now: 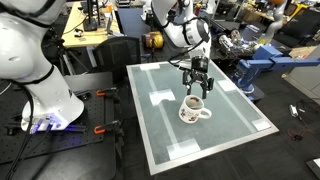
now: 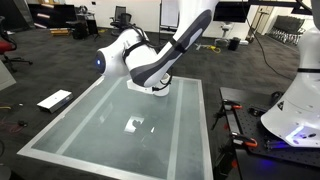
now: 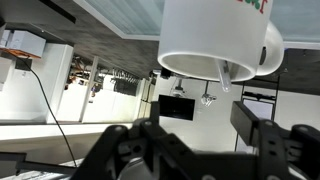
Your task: Put the green pen in the white mug
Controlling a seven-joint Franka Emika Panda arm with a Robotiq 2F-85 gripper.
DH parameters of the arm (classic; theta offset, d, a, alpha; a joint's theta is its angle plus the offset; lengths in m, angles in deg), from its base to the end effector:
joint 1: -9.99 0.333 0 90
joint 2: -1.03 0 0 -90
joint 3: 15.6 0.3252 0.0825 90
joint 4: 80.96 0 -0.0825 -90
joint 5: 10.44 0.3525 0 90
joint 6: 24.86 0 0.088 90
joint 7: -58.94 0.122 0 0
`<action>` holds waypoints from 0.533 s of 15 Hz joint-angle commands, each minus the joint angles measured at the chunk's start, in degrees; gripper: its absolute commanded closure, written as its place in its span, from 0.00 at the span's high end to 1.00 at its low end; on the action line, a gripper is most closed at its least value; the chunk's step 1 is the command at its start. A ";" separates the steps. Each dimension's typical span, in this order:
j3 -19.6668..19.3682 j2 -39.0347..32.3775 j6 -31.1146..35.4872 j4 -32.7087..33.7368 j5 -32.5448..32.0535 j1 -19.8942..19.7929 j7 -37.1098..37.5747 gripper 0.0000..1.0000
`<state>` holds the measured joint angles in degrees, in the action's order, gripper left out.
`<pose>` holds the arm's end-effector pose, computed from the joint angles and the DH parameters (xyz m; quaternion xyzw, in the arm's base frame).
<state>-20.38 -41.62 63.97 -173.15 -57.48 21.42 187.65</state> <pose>0.5983 -0.0153 0.2125 0.5317 -0.6566 0.2327 0.4818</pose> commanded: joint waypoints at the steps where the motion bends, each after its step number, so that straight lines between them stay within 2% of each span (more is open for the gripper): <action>1: 0.13 1.69 -2.55 1.00 1.01 -0.36 1.80 1.00; 8: -0.26 6.42 -3.86 1.37 0.59 -1.03 3.83 1.00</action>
<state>-21.02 -38.10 62.27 -171.55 -57.48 20.90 189.90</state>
